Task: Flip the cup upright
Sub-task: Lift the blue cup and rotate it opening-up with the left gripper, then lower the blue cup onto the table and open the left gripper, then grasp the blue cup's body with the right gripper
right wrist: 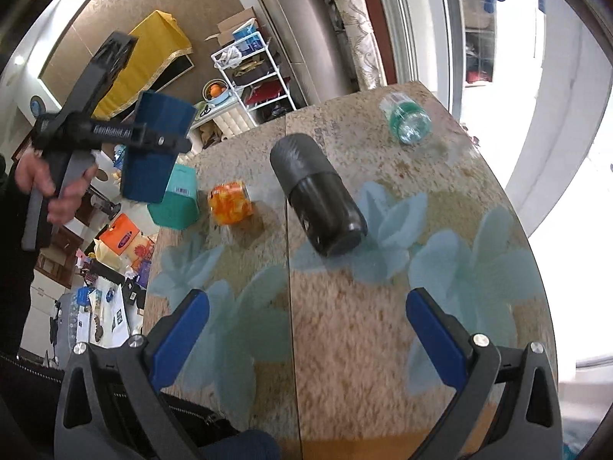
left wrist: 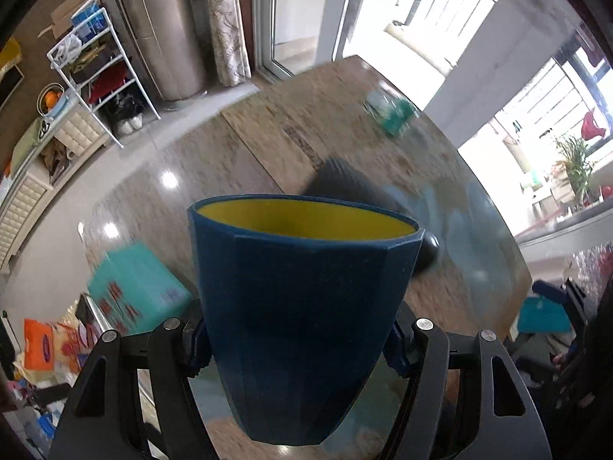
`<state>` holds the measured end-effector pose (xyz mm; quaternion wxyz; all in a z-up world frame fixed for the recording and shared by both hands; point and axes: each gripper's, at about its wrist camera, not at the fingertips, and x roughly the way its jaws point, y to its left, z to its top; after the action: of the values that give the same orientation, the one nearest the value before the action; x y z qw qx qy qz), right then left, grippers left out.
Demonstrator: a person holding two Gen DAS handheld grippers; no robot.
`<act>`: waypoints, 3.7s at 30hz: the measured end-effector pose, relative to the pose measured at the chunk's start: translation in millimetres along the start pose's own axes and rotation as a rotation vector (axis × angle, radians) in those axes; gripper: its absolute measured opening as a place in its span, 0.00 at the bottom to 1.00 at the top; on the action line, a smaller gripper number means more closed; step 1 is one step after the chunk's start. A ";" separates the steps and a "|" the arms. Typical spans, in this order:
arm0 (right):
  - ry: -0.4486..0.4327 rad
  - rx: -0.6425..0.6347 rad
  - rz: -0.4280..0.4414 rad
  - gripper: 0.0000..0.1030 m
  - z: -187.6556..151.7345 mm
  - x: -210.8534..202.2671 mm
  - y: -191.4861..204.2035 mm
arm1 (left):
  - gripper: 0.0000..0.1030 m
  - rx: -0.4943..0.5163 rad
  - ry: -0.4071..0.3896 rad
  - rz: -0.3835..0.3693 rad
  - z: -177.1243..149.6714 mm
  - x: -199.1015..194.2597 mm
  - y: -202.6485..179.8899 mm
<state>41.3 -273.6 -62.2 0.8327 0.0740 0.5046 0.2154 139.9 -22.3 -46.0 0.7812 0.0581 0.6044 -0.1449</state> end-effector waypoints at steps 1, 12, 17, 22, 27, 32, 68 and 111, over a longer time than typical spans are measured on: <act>0.001 0.002 -0.002 1.00 -4.5 -1.8 -0.1 | 0.71 -0.002 0.008 -0.006 -9.0 1.9 -6.0; 0.043 0.002 0.019 1.00 -15.9 -5.4 -24.4 | 0.71 -0.219 0.116 -0.098 -85.6 56.0 -63.4; 0.093 -0.021 0.053 1.00 -20.4 -0.6 -39.7 | 0.71 -0.335 0.185 -0.099 -105.3 94.8 -88.7; 0.132 -0.038 0.083 1.00 -21.8 6.7 -55.4 | 0.71 -0.463 0.214 -0.063 -116.8 120.5 -98.4; 0.183 -0.058 0.108 1.00 -23.4 18.3 -67.3 | 0.71 -0.552 0.238 -0.041 -121.5 142.4 -105.3; 0.207 -0.066 0.130 1.00 -20.8 22.9 -77.5 | 0.71 -0.591 0.251 -0.032 -120.9 158.1 -113.5; 0.204 -0.032 0.203 1.00 -12.5 22.2 -79.6 | 0.92 -0.517 0.255 -0.046 -95.4 107.6 -100.0; 0.579 -0.050 -0.177 0.99 -18.7 193.2 62.0 | 1.00 -0.402 0.206 -0.201 -218.4 70.3 42.7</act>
<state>84.2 -136.0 -206.2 0.6715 -0.0551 0.7200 0.1662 -34.0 65.4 -174.6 0.6931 -0.1446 0.7001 -0.0919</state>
